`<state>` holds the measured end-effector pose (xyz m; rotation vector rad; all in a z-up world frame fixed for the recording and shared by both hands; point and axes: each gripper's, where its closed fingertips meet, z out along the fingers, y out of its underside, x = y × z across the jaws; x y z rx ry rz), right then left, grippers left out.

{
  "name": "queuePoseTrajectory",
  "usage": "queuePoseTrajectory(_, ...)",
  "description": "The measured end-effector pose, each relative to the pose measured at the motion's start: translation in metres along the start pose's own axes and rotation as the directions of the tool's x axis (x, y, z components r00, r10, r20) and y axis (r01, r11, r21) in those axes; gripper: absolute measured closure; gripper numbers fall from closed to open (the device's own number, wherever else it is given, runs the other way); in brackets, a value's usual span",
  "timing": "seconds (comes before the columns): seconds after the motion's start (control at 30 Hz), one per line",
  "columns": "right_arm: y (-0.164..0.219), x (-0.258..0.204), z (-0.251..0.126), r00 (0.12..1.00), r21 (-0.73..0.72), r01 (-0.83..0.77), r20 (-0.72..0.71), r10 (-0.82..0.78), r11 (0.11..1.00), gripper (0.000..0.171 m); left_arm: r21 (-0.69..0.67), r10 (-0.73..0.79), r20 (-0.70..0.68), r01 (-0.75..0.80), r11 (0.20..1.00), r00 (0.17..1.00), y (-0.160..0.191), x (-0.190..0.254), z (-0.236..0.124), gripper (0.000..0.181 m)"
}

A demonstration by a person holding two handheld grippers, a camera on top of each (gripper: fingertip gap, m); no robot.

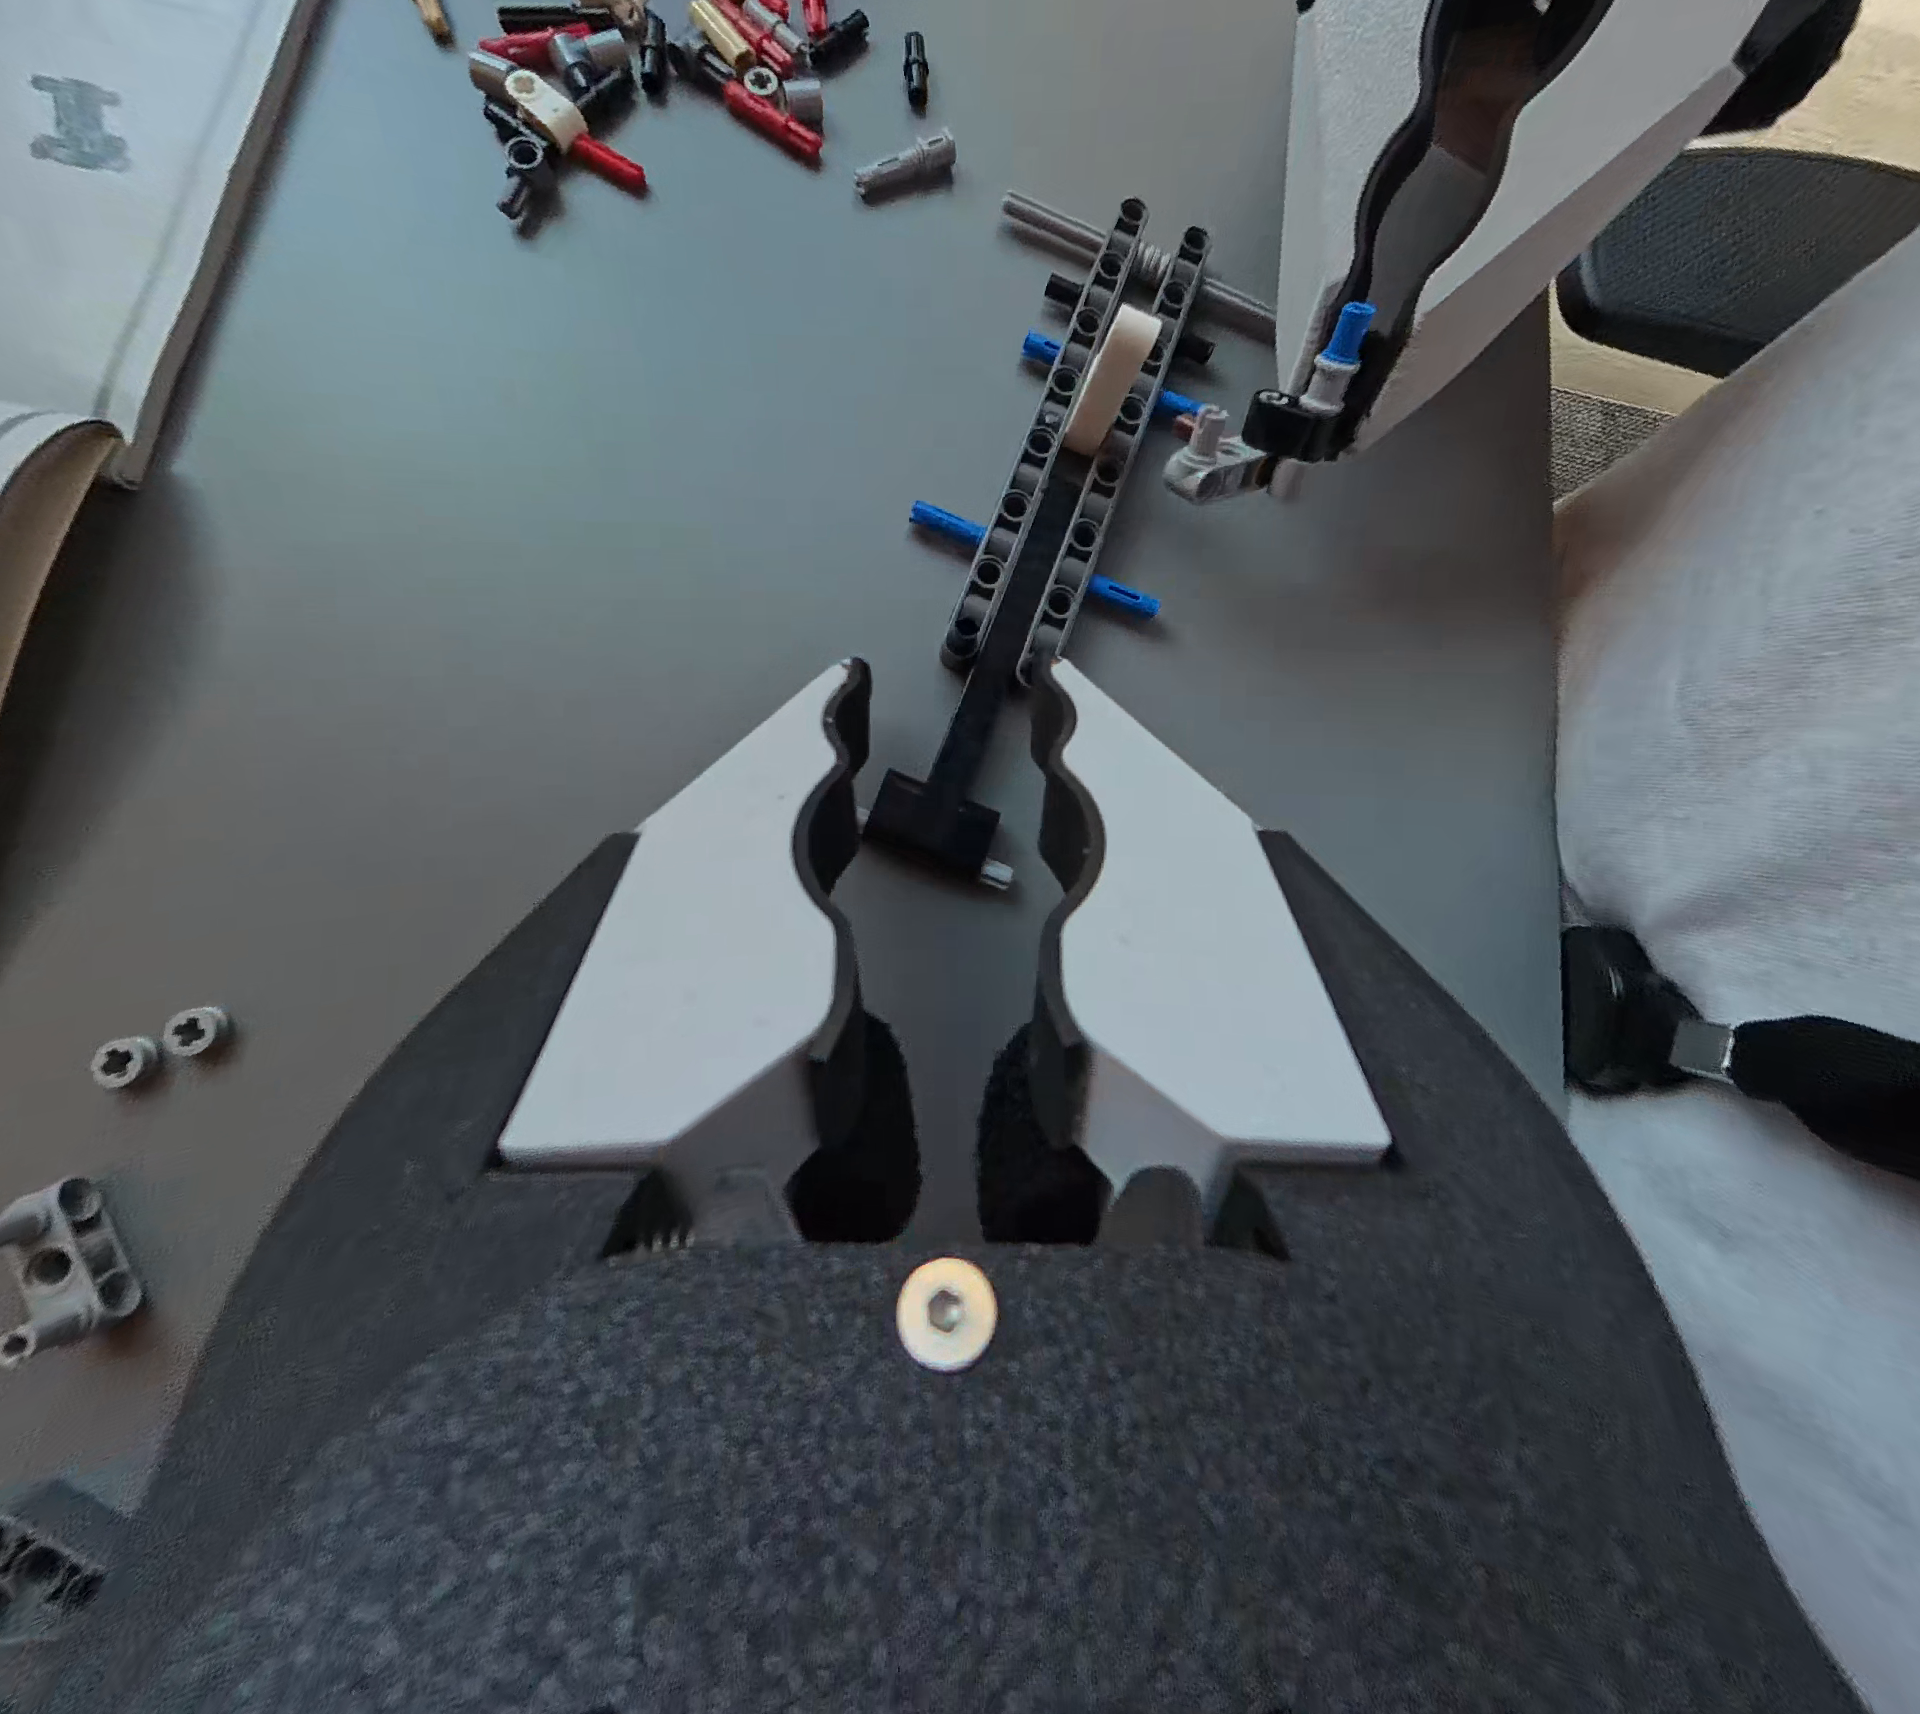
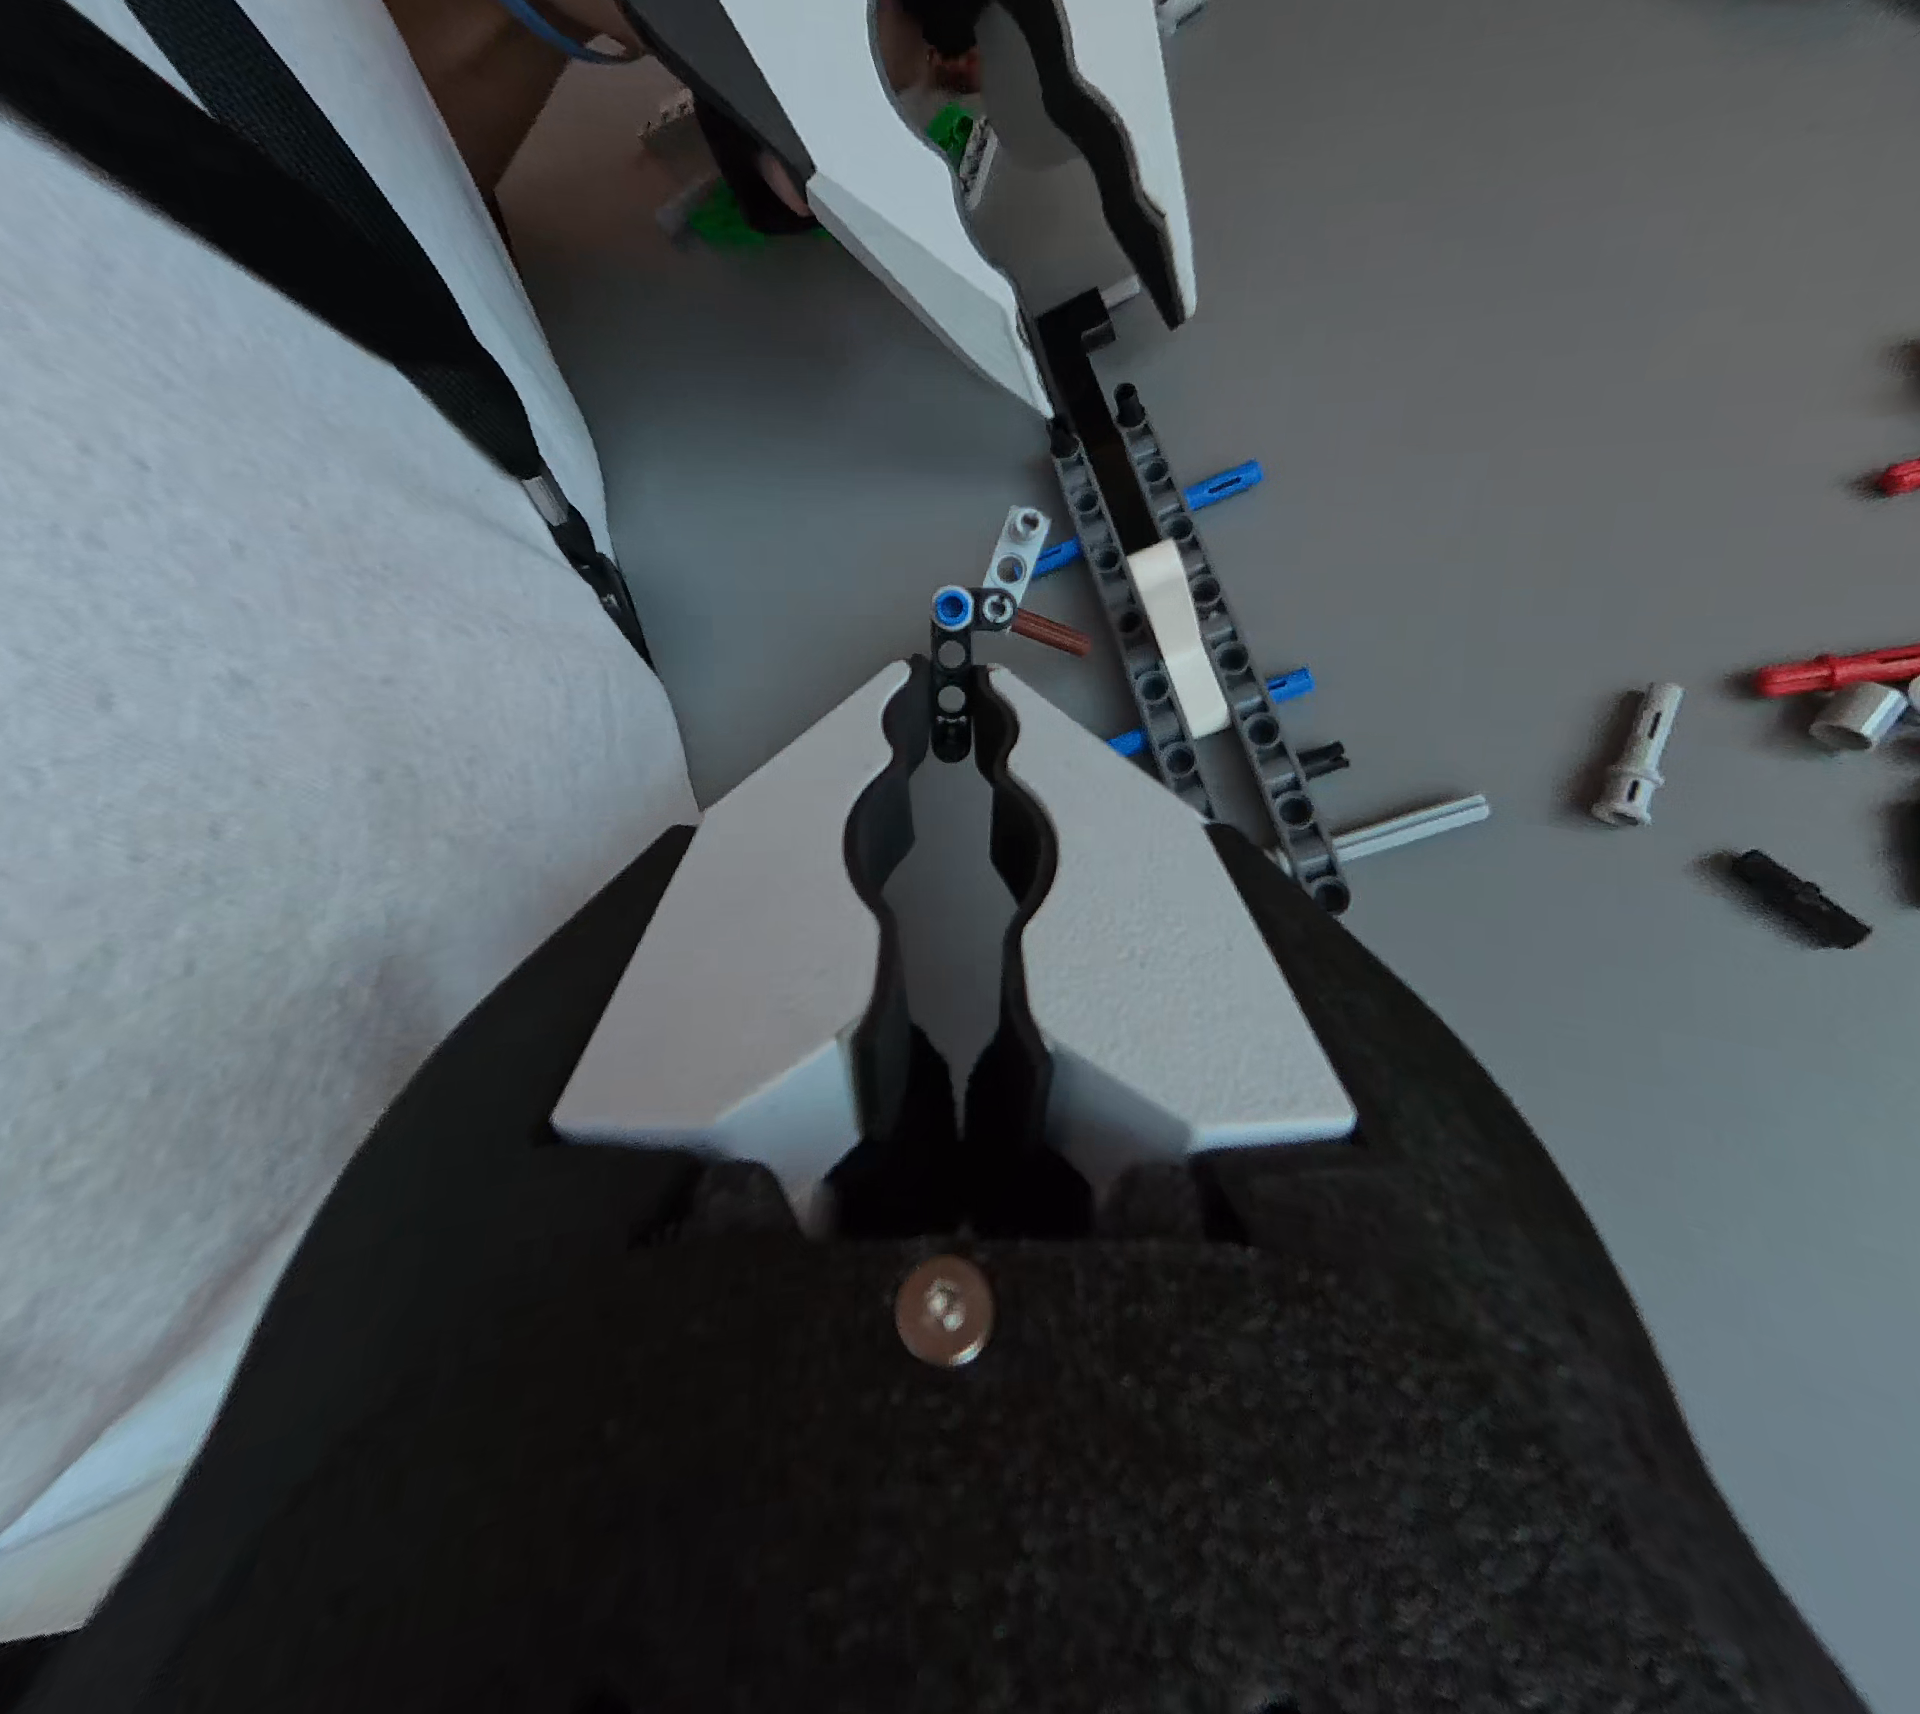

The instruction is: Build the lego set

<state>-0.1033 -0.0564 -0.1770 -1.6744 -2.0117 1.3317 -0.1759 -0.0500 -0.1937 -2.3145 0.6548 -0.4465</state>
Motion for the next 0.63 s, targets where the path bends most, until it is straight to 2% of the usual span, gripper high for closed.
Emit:
queuePoseTrajectory(0.03, -0.002, 0.001, -0.001, 1.000, 0.007, 0.005, 0.009, -0.005, 1.000, 0.168, -0.017, 0.000, 0.009, 0.001, 1.000, 1.000, 0.002, 0.000, 0.000, 0.164)
queuePoseTrajectory(0.13, -0.006, 0.004, -0.003, 0.999, 0.011, 0.024, 0.022, -0.024, 1.000, 0.168, -0.052, -0.014, 0.093, 0.019, 0.998, 0.996, 0.008, -0.009, 0.001, 0.180)
queuePoseTrajectory(0.3, -0.010, 0.005, -0.006, 0.997, 0.014, 0.053, 0.054, -0.054, 0.998, 0.168, -0.056, -0.112, 0.151, 0.122, 0.991, 0.982, 0.015, -0.011, 0.000, 0.181)
queuePoseTrajectory(0.37, -0.009, 0.006, -0.010, 0.996, 0.009, 0.067, 0.059, -0.067, 0.998, 0.168, -0.019, -0.137, 0.155, 0.141, 0.990, 0.978, 0.010, -0.011, -0.005, 0.181)
queuePoseTrajectory(0.43, -0.010, 0.007, -0.017, 0.996, 0.015, 0.074, 0.050, -0.075, 0.997, 0.168, 0.046, -0.134, 0.095, 0.130, 0.990, 0.986, -0.003, -0.004, -0.010, 0.167)
queuePoseTrajectory(0.5, -0.010, 0.008, -0.024, 0.996, 0.028, 0.077, 0.039, -0.078, 0.997, 0.168, 0.097, -0.044, 0.008, 0.043, 0.994, 0.999, -0.014, 0.009, -0.011, 0.153)
queuePoseTrajectory(0.63, -0.006, 0.003, -0.031, 0.996, 0.050, 0.079, 0.029, -0.081, 0.996, 0.168, -0.009, 0.112, -0.035, -0.112, 0.994, 0.993, -0.002, 0.011, 0.005, 0.148)
